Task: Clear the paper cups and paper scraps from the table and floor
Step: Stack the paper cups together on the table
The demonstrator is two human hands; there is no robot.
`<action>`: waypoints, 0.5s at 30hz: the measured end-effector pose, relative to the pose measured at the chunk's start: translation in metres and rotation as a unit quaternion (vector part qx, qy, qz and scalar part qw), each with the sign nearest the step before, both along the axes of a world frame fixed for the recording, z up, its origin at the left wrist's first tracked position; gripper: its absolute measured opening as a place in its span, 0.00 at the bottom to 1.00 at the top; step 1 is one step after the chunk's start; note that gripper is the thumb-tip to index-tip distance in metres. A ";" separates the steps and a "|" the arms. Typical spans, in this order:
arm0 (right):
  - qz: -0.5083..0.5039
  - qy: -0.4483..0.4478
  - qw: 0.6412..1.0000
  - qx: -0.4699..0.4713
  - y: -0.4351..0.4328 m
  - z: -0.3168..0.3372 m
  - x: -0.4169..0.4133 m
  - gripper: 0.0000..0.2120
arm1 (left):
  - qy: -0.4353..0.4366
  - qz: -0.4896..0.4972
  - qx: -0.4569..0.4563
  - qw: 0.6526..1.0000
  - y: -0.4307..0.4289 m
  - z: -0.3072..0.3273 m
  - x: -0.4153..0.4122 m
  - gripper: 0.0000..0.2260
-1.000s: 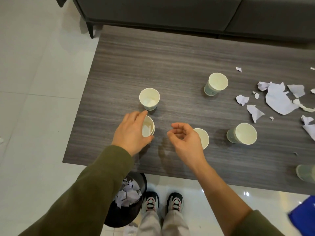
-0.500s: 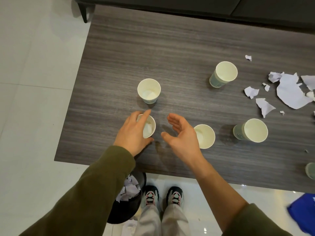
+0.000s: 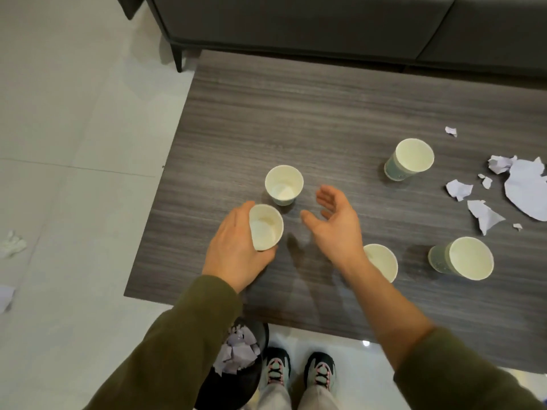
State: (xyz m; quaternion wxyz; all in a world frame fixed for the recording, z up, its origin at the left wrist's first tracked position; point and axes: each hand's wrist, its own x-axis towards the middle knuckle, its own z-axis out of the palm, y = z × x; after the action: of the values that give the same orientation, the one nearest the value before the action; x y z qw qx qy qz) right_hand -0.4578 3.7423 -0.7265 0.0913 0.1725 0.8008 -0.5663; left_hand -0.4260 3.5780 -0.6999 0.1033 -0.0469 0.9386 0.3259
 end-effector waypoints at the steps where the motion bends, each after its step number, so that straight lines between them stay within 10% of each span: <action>1: 0.005 0.002 1.000 0.008 -0.001 -0.002 -0.004 0.29 | 0.009 0.006 0.004 1.000 -0.003 0.003 -0.002 0.32; 15: 0.057 -0.021 0.997 0.049 -0.014 -0.011 -0.027 0.41 | 0.086 0.048 0.087 0.991 -0.008 0.040 -0.057 0.33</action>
State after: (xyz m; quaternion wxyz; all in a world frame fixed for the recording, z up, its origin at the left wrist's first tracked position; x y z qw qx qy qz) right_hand -0.4847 3.7281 -0.7370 0.1320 0.1427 0.8340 -0.5164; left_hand -0.4827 3.5703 -0.6602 0.0099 -0.0550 0.9089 0.4133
